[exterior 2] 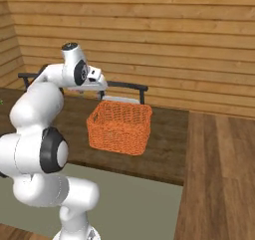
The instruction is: Open the cabinet, pick up the bread from the cabinet and place it in the basket. Then move the basket to the dining counter.
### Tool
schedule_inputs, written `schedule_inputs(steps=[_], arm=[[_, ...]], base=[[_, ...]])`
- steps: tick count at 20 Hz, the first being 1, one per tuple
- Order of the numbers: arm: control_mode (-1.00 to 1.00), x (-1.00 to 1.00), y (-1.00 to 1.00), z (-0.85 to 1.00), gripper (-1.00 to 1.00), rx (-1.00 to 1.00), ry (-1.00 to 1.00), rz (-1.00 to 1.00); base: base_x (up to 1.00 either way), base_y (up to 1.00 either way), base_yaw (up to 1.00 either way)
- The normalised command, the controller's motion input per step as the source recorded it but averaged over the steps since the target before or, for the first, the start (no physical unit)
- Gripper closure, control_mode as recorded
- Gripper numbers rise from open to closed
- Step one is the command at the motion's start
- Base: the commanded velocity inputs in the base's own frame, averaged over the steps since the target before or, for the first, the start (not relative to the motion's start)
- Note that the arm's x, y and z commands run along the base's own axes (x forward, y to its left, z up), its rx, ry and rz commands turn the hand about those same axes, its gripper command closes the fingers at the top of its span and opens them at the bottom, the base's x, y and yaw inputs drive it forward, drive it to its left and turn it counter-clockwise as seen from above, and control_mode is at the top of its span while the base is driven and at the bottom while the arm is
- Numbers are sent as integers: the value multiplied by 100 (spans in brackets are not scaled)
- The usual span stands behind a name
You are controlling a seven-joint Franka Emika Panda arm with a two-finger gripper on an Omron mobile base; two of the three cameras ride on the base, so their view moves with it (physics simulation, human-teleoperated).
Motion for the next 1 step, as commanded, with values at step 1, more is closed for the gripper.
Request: schedule_inputs(steps=[1], arm=[[-100, -16, 0, 44, -100, 0, 0, 0]], base=[[0, 0, 0]])
